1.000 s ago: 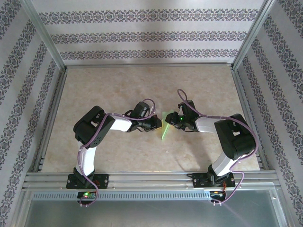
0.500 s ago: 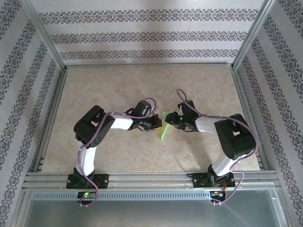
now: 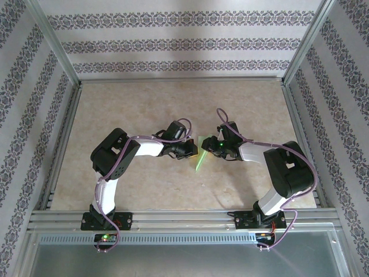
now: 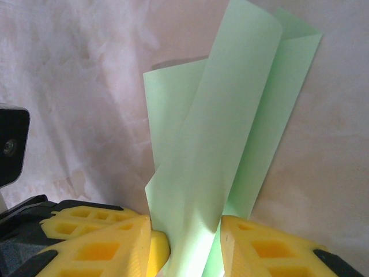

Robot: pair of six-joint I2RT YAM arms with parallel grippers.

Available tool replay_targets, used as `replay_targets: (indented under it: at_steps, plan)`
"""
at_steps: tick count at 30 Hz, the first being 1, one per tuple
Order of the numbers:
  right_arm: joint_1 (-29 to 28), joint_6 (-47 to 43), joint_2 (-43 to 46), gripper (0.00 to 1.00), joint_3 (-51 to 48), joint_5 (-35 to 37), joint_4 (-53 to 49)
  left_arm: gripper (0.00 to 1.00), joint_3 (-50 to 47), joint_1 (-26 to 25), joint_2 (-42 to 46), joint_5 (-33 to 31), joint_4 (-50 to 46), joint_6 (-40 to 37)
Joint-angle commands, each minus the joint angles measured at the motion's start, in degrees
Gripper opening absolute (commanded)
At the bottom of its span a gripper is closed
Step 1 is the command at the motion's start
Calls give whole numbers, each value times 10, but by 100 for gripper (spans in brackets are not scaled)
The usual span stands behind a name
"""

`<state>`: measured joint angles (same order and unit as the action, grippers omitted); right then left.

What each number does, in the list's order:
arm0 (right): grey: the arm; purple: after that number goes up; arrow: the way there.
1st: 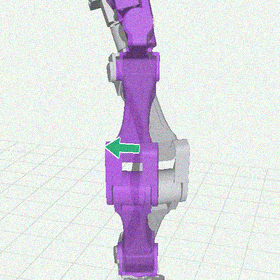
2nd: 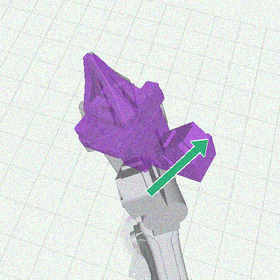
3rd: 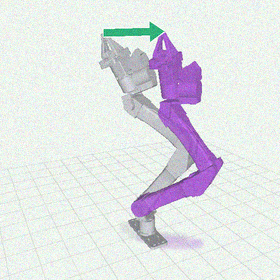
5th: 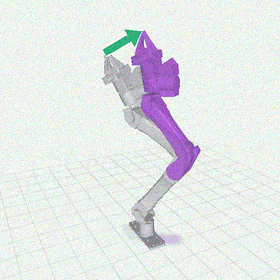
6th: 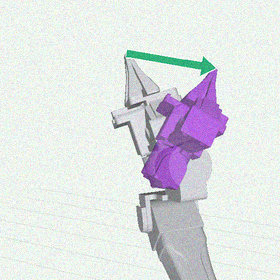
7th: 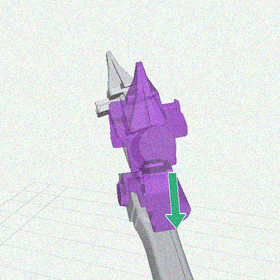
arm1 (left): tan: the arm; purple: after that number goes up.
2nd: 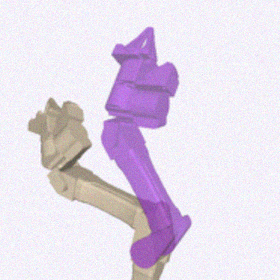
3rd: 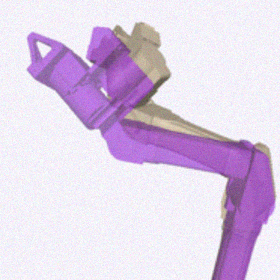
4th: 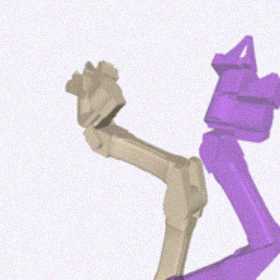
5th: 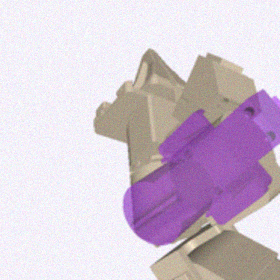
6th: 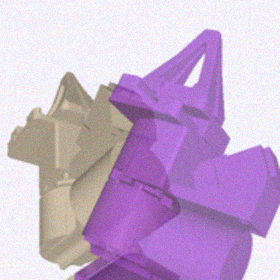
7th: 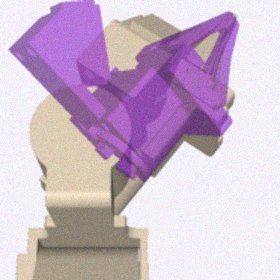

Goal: Fold a paper plane with a square sheet of paper (fold left side to right side)
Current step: Fold the wing for the fifth time at the center of the table.

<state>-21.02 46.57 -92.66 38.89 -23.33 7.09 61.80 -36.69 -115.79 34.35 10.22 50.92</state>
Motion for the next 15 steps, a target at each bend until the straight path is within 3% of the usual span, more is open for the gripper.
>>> replay_targets:
  at_steps: [1,10,15]
  plan:
    - [11,-8,31,36,0,8,-32,5,9,-2,-30,-44,-45,-22]
    - [32,-27,23,7,22,-38,-40,4,15,-3,-30,-52,-60,-23]
    - [26,-30,-7,3,48,-48,-37,4,17,-3,-30,-58,-71,-25]
